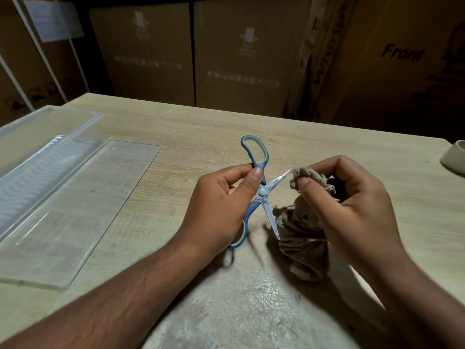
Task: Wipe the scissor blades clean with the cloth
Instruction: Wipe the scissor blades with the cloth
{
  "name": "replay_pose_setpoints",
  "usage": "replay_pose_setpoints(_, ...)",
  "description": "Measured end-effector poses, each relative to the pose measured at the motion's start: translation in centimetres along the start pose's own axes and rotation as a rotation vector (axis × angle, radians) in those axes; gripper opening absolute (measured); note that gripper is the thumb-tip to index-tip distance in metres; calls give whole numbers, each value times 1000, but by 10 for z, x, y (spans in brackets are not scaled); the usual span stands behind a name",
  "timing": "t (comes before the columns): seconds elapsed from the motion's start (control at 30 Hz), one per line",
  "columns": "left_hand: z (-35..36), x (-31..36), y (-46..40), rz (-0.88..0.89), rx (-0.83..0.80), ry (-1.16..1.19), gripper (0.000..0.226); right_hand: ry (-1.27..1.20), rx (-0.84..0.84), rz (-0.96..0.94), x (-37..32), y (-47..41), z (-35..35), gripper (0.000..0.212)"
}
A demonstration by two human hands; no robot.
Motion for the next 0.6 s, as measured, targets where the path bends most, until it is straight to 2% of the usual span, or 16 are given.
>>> replay_pose_setpoints(0.1, 1, 2, 2, -5, 14, -11, 14, 136, -71, -89, -4, 6, 12, 17)
replay_pose_setpoints(0.3, 6, -1, 4, 25, -28, 6, 24, 401, -100, -352, -12, 11, 23, 6)
replay_pose_setpoints(0.47, 8, 3, 6, 43, -37, 26, 20, 403, -31, -330, -12, 11, 17, 7)
replay_pose_setpoints(0.6, 10, 6, 10, 42, -48, 38, 20, 424, -83, -379, -15, 16, 26, 10)
Point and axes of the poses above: each hand's wrist, its own y-axis away from the middle knuckle, its own z-axis out of the palm, x = y × z, the point moved 6 cm from there along -y, towards the middle knuckle, and after that the axes turned 3 degrees about -y, right-handed, at the moved point
